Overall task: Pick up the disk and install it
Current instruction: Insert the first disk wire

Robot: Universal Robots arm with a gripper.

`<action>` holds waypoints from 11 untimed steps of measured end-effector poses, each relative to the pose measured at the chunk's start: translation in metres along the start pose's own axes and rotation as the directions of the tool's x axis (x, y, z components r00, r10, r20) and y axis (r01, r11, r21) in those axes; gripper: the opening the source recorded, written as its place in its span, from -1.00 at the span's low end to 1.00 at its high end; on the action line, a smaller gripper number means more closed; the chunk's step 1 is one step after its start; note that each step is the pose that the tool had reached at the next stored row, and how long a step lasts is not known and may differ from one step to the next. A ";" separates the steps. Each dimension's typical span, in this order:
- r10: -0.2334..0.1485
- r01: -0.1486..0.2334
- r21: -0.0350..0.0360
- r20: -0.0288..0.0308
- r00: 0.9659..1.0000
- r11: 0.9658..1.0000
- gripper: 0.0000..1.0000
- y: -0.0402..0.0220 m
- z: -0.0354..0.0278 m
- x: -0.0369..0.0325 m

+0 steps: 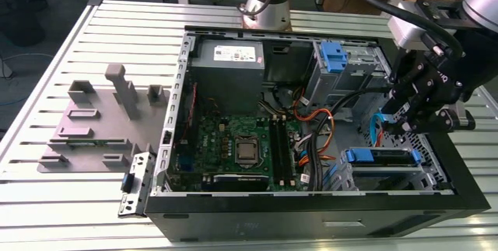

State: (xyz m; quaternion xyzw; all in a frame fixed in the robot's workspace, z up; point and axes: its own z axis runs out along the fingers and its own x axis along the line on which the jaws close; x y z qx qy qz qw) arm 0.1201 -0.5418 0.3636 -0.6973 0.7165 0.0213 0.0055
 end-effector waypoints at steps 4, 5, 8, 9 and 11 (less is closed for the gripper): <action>0.000 0.000 0.000 0.000 1.000 1.000 -0.16 -0.0033 0.0014 0.0007; 0.000 0.000 0.000 0.000 1.000 1.000 -0.16 -0.0034 0.0014 0.0019; 0.000 0.000 0.000 0.000 1.000 1.000 -0.16 -0.0036 0.0016 0.0063; 0.000 0.000 0.000 0.000 1.000 1.000 -0.16 -0.0037 0.0019 0.0074; 0.000 0.000 0.000 0.000 1.000 1.000 -0.16 -0.0037 0.0028 0.0084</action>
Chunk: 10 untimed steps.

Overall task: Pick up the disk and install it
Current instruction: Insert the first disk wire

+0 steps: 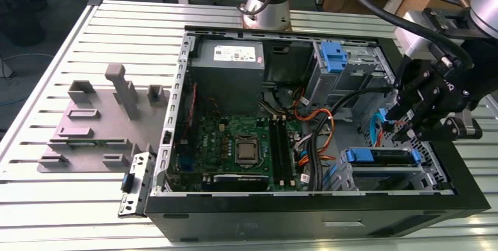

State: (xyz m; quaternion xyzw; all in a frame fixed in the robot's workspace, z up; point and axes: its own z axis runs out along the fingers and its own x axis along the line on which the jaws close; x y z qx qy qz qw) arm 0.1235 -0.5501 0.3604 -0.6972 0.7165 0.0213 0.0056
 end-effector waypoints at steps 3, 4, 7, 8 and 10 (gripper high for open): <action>0.000 0.000 0.000 0.000 1.000 1.000 -0.16 0.0007 0.0013 0.0007; 0.000 0.000 0.000 0.000 1.000 1.000 -0.16 0.0012 0.0017 0.0008; 0.000 0.000 0.000 0.000 1.000 1.000 -0.16 0.0035 0.0027 0.0010; 0.000 0.000 0.000 0.000 1.000 1.000 -0.16 0.0045 0.0029 0.0011; 0.000 0.000 0.000 0.000 1.000 1.000 -0.16 0.0060 0.0034 0.0012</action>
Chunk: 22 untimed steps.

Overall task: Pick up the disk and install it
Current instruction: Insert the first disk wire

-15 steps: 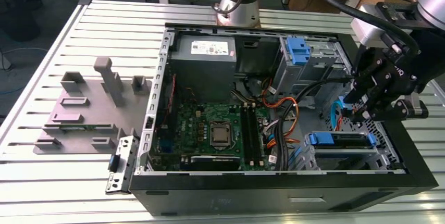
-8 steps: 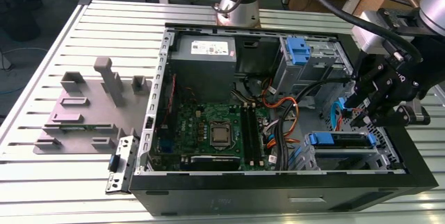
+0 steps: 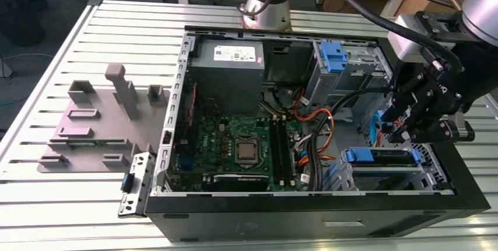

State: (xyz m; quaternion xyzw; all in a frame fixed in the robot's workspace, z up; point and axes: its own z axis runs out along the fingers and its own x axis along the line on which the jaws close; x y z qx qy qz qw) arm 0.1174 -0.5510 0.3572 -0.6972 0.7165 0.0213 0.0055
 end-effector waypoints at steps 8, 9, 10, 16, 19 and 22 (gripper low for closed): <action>0.000 0.000 0.000 -0.001 1.000 1.000 -0.16 0.0000 0.0034 0.0004; 0.000 0.000 0.000 -0.001 1.000 1.000 -0.16 0.0000 0.0034 0.0004; 0.000 0.000 0.000 0.000 1.000 1.000 -0.16 0.0000 0.0035 0.0004; 0.000 0.000 0.000 0.000 1.000 1.000 -0.19 0.0000 0.0037 0.0004; 0.000 0.000 0.000 0.000 1.000 1.000 -0.55 0.0000 0.0037 0.0004; 0.000 0.000 0.000 0.000 1.000 1.000 -0.67 0.0000 0.0038 0.0004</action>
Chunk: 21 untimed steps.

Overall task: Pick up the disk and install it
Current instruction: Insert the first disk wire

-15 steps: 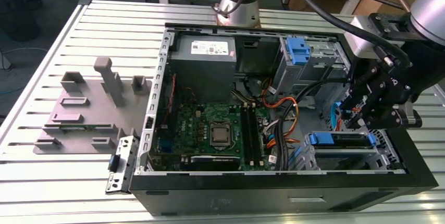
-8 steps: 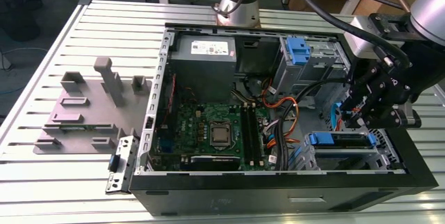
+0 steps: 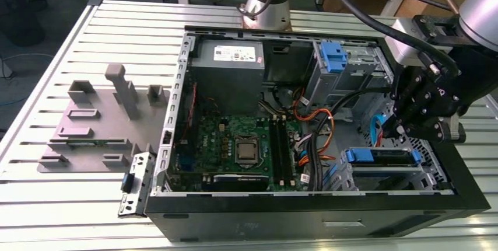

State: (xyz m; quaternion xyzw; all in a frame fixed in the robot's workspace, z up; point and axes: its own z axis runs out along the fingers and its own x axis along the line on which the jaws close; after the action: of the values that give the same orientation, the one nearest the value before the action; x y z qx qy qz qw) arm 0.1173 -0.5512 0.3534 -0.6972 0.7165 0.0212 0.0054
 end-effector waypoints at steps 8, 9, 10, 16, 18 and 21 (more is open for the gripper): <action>0.000 0.000 0.000 0.000 1.000 1.000 -0.68 0.0000 0.0002 0.0013; 0.000 0.000 0.000 0.000 1.000 1.000 -0.68 0.0000 0.0001 0.0027; 0.000 0.000 0.000 0.000 1.000 1.000 -0.68 -0.0001 -0.0001 0.0042; 0.000 0.000 0.000 0.000 1.000 1.000 -0.68 -0.0014 0.0027 0.0071; 0.000 0.000 0.000 0.000 1.000 1.000 -0.68 -0.0021 0.0036 0.0075; 0.000 0.000 0.000 0.000 1.000 1.000 -0.68 -0.0036 0.0049 0.0098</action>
State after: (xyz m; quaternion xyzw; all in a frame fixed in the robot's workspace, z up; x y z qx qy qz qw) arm 0.1205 -0.5609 0.3481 -0.6973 0.7165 0.0212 0.0055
